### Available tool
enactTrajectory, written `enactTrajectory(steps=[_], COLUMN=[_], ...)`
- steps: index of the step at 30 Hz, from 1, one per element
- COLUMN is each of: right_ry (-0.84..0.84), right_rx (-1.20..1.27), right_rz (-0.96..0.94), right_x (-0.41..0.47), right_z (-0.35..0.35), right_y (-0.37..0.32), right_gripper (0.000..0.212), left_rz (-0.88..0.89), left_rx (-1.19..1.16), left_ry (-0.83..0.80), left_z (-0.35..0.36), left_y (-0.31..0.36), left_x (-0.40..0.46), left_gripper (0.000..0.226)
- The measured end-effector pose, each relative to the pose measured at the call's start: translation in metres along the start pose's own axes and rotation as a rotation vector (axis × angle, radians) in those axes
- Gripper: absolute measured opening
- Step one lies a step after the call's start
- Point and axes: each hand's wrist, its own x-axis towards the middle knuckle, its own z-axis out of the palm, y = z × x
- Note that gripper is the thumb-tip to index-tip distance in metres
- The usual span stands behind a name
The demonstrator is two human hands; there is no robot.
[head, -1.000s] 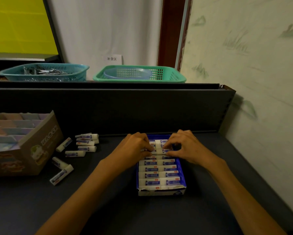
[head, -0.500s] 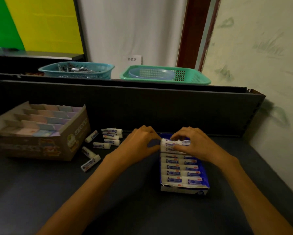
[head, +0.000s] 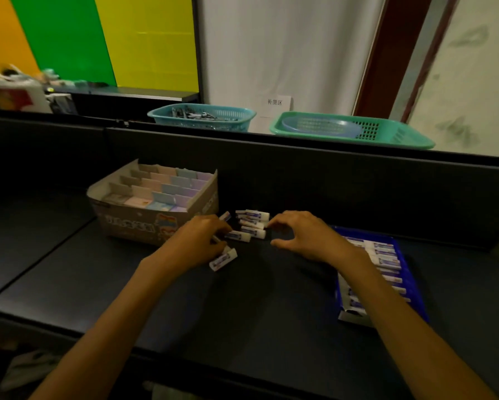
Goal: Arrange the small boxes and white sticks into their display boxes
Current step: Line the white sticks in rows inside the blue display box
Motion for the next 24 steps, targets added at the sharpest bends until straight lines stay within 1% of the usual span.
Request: enactTrajectory(steps=[5,12,15,20,24], right_ry=[-0.052,-0.092,-0.092,-0.053,-0.050], right_rx=[-0.049,-0.161,-0.180,-0.159,-0.135], right_rz=[0.012,0.034,0.044,0.076,0.102], right_x=[0.024,0.034,0.035,0.033,0.029], right_z=[0.013,0.026,0.027,0.025,0.025], right_y=[-0.017,-0.017,-0.016,-0.018,-0.018], right_gripper=[0.048,0.053,0.050,0.037,0.029], left_rz=[0.013,0.066,0.069,0.066,0.087], left_rx=[0.015,0.019,0.030,0.031,-0.009], left_ry=[-0.062,-0.125,-0.128,-0.143,-0.087], left_z=[0.003,0.015,0.020,0.026,0.028], left_y=[-0.013,-0.021,-0.022,-0.024,-0.025], left_x=[-0.003,0.004,0.011,0.017,0.016], left_gripper=[0.037,0.036,0.033,0.027,0.023])
